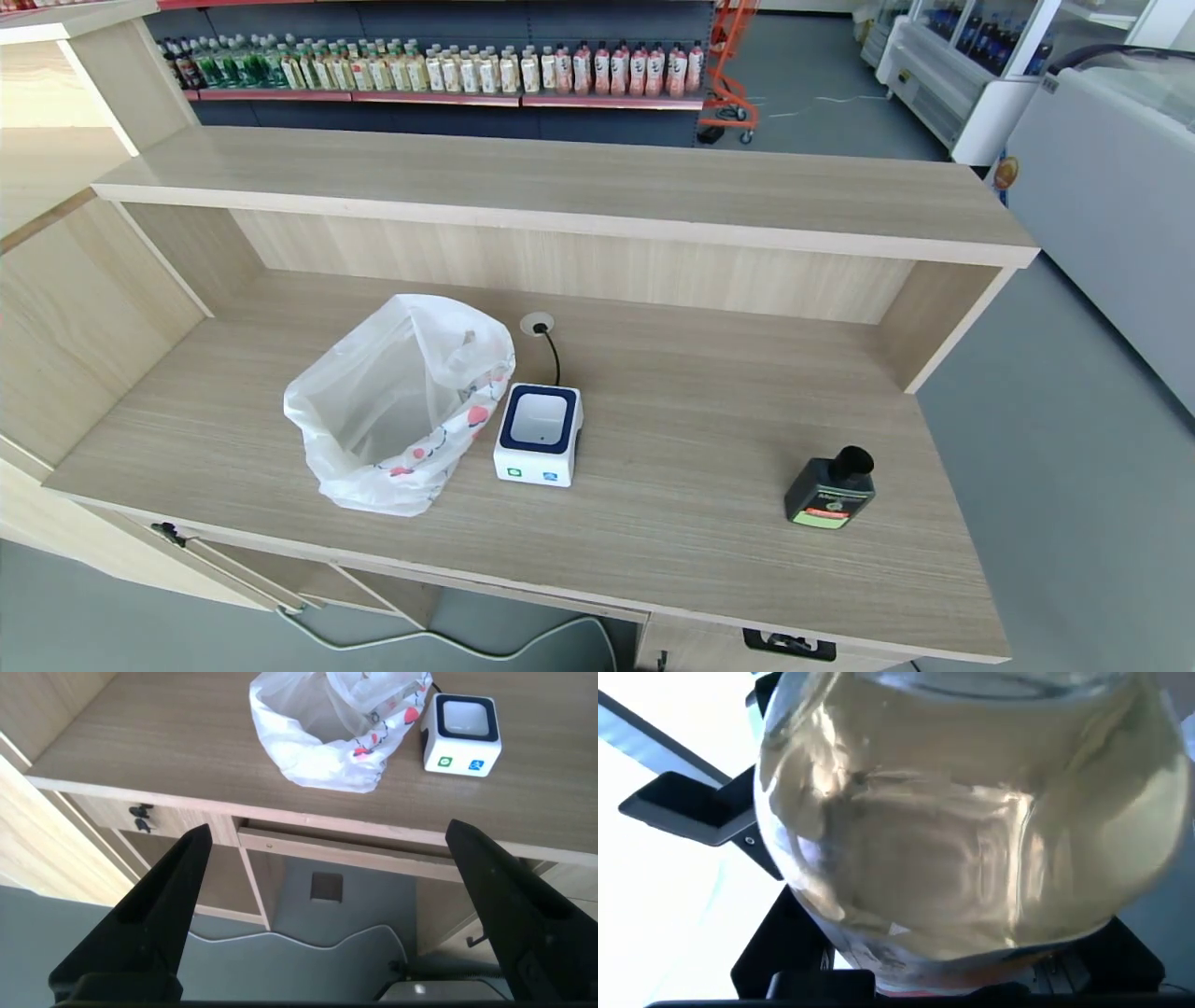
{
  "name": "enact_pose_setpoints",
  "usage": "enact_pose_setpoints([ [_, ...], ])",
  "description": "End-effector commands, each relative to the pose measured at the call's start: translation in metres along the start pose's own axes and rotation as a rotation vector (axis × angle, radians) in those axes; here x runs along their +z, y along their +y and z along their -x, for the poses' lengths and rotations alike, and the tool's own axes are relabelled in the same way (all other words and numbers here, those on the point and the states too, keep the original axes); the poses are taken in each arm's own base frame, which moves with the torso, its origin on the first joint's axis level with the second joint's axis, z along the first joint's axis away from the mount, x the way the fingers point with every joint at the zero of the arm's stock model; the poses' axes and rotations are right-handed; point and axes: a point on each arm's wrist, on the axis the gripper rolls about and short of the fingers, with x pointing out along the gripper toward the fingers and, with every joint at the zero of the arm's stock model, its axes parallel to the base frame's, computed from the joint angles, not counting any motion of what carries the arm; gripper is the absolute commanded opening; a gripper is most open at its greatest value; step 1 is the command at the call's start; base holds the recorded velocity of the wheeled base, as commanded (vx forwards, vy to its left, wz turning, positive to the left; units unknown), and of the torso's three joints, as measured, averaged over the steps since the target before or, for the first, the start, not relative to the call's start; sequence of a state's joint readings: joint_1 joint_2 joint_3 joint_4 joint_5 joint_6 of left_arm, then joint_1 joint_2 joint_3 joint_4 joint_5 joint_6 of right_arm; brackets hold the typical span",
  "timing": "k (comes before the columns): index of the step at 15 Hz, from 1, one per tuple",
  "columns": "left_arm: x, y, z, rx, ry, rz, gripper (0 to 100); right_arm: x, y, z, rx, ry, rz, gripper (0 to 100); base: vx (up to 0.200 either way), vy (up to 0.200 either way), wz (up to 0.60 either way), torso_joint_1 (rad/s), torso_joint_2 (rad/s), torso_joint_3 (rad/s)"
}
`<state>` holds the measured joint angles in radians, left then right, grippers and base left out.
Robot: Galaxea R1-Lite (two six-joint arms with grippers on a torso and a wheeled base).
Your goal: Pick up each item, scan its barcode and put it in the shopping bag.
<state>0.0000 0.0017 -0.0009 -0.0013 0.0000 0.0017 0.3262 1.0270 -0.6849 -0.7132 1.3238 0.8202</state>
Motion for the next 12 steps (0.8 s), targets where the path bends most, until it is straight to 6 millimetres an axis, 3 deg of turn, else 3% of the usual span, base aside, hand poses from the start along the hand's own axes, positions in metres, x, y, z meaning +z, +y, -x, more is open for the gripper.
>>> enact_pose_setpoints([
  [1, 0.0002, 0.0000, 0.0001, 0.000, -0.001, 0.000, 100, -0.0014, 0.0061, 0.0002, 0.031, 0.024, 0.009, 0, 0.000, 0.000, 0.00, 0.000, 0.00, 0.000],
  [12, 0.0002, 0.0000, 0.0001, 0.000, -0.001, 0.000, 100, -0.0067, 0.0086, 0.0046, 0.000, 0.013, -0.003, 0, 0.000, 0.000, 0.00, 0.000, 0.00, 0.000],
])
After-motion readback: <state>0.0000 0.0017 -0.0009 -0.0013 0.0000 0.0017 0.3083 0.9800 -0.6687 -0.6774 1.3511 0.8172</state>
